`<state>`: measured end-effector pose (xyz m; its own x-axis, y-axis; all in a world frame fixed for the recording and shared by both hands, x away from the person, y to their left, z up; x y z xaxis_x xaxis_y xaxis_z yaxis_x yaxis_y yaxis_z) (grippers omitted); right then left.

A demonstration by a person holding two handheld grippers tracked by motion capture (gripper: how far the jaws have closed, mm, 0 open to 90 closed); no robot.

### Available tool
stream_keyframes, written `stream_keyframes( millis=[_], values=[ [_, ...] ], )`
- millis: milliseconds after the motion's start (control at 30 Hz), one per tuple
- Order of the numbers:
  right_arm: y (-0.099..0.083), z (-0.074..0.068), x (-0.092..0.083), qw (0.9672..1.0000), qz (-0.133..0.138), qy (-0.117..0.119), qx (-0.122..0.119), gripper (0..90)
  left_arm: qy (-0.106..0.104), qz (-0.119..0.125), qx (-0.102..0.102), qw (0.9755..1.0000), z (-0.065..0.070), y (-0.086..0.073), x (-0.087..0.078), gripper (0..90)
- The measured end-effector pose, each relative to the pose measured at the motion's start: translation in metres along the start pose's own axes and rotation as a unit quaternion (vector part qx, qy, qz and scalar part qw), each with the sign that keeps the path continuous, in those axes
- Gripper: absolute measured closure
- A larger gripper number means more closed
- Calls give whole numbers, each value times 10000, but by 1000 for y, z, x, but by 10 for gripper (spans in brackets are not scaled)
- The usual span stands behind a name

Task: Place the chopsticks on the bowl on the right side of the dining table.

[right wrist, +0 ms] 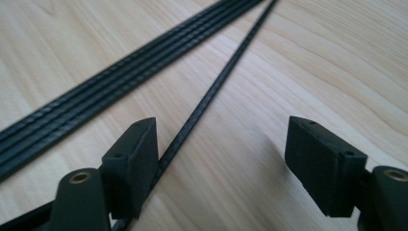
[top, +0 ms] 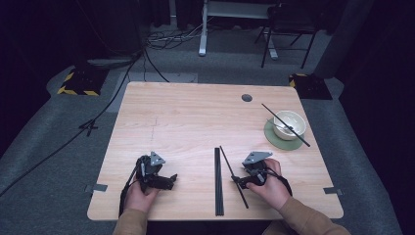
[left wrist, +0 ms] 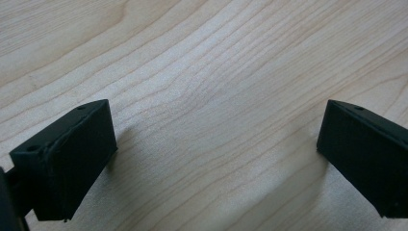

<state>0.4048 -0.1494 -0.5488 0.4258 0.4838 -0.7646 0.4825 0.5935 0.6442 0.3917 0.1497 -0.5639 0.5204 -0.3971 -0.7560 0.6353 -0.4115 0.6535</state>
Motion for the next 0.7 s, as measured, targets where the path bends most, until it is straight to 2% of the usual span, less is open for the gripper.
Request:
stream_keyframes(
  millis=[333, 467, 533, 600, 700],
  values=[
    [-3, 29, -3, 9994, -43, -252, 214, 288, 33, 7, -3, 10000, 0, 0, 0, 3],
    [-3, 39, -6, 9989, -37, -416, 212, 297, -2, -7, 4, 10000, 0, 0, 0, 3],
    [-3, 37, -7, 9991, -51, -288, 308, 401, -2, -10, 6, 10000, 0, 0, 0, 3],
    [-2, 32, -8, 9998, -95, -78, 145, 511, -1, -5, 6, 10000, 0, 0, 0, 3],
    [-1, 24, -9, 9998, -149, 82, 95, 632, 8, -1, 7, 10000, 0, 0, 0, 3]
  ],
)
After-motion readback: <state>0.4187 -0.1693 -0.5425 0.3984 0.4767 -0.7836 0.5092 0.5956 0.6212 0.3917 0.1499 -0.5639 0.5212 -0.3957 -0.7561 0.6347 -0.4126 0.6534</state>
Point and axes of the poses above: each handheld gripper's, and its own axes: x roughly forward along the jaws, y roughly out of its top, z roughly to its right, the point moved 8 cm from there along x, roughly forward along the jaws, and after that the axes turned 1 degree about -y, right-handed, at the moved point
